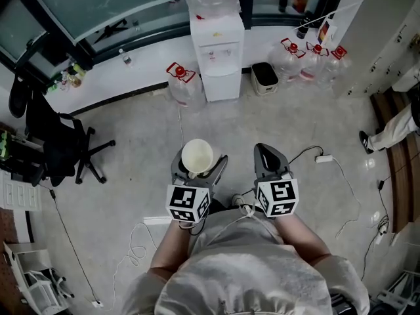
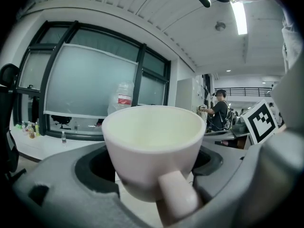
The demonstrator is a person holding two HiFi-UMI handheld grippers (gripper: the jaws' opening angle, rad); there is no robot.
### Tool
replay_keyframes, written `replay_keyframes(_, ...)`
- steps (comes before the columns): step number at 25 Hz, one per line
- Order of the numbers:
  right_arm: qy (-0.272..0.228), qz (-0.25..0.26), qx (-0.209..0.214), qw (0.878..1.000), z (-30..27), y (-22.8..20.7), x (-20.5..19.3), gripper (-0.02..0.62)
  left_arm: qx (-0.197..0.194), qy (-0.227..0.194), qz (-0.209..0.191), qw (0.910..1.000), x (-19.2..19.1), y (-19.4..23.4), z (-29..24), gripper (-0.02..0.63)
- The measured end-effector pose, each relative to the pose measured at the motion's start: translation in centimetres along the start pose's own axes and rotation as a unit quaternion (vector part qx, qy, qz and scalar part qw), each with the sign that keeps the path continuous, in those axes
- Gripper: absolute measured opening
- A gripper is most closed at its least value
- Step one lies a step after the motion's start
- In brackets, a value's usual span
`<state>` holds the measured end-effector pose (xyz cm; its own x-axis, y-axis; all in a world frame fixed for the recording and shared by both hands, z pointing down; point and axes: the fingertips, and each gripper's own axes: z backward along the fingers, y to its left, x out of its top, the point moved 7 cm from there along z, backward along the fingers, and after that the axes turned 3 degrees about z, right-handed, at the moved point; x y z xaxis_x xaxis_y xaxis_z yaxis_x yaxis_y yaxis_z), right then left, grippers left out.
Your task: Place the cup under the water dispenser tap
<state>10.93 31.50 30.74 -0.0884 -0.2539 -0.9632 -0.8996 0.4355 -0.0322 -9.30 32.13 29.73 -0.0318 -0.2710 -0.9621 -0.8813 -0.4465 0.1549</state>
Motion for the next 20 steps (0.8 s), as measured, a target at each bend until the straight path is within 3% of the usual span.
replay_keyframes(3, 0.009, -0.005, 0.009, 1.000, -0.5, -2.6, -0.3, 0.029, -0.009, -0.001, 0.019, 0.9998, 0.6, -1.4, -2.3, 0.456)
replay_keyframes(9, 0.022, -0.010, 0.014, 1.000, -3.5, -5.9, -0.5, 0.029, -0.005, 0.005, 0.002, 1.0000, 1.9, -1.1, -6.5, 0.456)
replay_keyframes(14, 0.032, -0.017, 0.014, 0.999, -7.6, -7.8, -0.3, 0.029, -0.005, 0.025, 0.010, 0.9996, 1.5, 1.1, -10.6, 0.456)
replay_keyframes(20, 0.053, -0.027, -0.004, 0.998, -14.6, -10.4, 1.0, 0.029, -0.032, 0.032, 0.018, 0.9988, 2.9, 4.9, -17.8, 0.456)
